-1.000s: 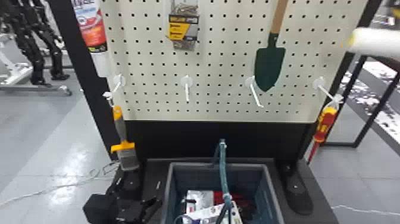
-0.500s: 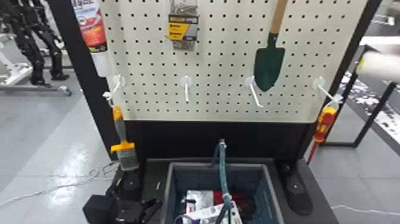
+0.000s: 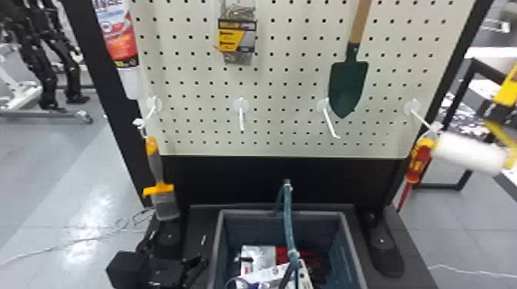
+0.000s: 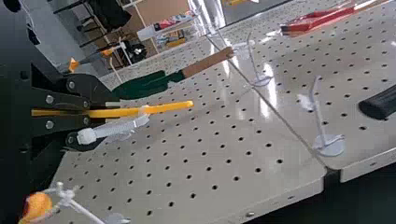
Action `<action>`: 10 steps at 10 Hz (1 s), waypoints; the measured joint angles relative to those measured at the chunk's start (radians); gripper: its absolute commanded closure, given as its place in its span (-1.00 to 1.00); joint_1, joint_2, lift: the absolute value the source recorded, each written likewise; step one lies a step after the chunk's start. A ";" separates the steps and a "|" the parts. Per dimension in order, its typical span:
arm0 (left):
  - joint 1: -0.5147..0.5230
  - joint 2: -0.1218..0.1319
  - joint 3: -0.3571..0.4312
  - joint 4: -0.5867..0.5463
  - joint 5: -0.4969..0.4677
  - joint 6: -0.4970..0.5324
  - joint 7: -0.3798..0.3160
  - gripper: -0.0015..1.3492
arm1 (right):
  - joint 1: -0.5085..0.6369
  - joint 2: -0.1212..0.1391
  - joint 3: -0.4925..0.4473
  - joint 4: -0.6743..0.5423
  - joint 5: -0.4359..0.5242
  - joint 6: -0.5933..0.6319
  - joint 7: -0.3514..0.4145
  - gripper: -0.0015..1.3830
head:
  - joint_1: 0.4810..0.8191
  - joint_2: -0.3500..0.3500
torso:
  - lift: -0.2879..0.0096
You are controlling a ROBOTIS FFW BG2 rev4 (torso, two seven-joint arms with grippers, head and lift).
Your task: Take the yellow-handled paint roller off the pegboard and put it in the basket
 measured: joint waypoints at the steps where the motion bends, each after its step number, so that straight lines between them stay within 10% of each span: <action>1: -0.001 0.000 0.000 0.000 0.000 0.000 0.000 -0.78 | 0.019 0.031 0.019 -0.005 0.010 0.001 0.001 0.83 | -0.60 0.00 | 0.26; 10: -0.005 0.000 -0.002 0.009 0.006 -0.005 0.000 -0.78 | 0.068 0.254 0.286 0.116 0.207 -0.054 0.151 0.83 | -0.60 0.00 | 0.26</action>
